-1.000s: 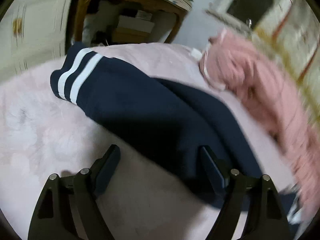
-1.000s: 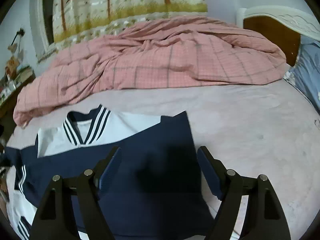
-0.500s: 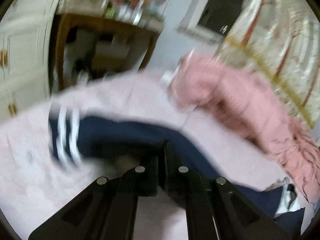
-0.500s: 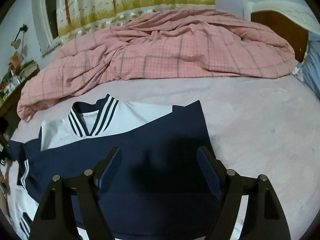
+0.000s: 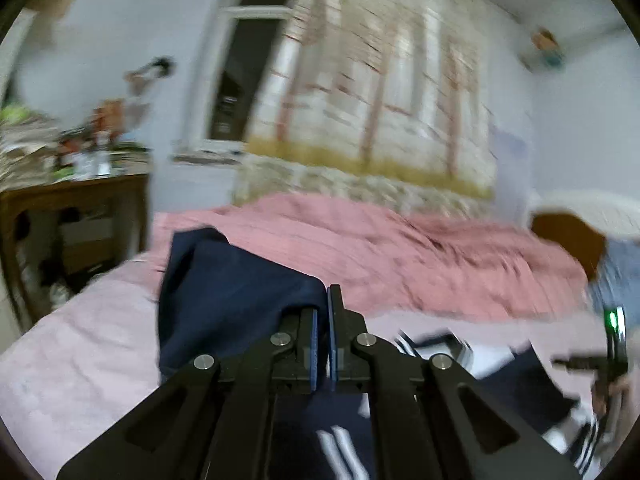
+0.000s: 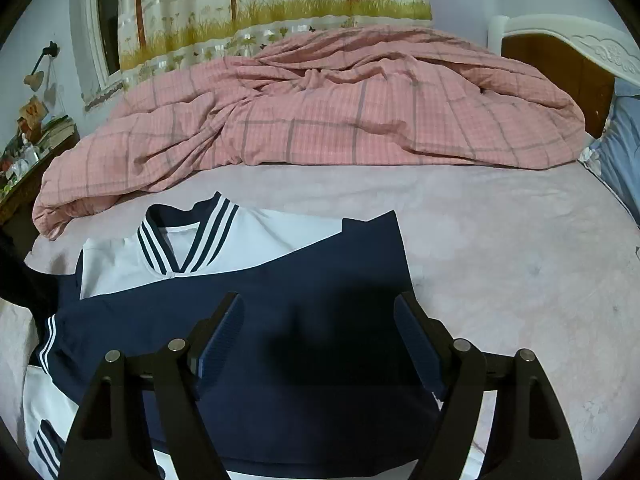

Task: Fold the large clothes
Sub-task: 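Grasp the other navy sleeve's striped cuff with the left tool, then fold the held navy sleeve across the jacket body with the left tool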

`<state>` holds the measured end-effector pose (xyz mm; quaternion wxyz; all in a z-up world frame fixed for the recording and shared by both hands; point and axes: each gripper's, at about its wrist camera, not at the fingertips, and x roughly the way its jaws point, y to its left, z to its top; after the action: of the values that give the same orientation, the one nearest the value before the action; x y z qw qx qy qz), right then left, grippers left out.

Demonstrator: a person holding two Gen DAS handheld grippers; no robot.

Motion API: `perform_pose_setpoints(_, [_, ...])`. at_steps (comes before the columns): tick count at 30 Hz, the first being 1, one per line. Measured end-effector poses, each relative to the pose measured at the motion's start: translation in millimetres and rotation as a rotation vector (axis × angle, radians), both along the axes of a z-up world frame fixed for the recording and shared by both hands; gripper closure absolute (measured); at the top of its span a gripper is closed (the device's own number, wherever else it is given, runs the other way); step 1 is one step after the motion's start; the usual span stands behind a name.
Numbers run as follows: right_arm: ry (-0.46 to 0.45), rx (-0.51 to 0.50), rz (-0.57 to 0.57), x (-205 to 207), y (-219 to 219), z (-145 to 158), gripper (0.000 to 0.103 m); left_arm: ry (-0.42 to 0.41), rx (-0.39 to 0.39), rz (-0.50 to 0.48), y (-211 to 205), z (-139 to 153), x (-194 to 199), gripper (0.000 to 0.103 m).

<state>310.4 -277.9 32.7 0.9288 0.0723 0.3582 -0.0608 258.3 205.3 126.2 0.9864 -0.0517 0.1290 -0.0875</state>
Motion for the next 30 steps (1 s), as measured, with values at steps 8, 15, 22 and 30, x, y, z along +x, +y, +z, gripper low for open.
perform_pose_setpoints(8, [-0.004, 0.102, 0.067, -6, 17, 2, 0.024, 0.139, 0.243, -0.224, -135, -58, -4, 0.100])
perform_pose_setpoints(15, [-0.082, 0.002, 0.031, -21, 23, 17, 0.024, 0.281, 0.267, -0.232, -214, -73, 0, 0.090])
perform_pose_setpoints(22, [-0.107, 0.030, 0.003, -27, 8, 27, 0.024, 0.229, 0.150, -0.186, -194, -37, -19, 0.029])
perform_pose_setpoints(30, [-0.097, 0.008, 0.005, -27, 12, 26, 0.024, 0.379, 0.088, -0.404, -177, -56, -9, 0.015])
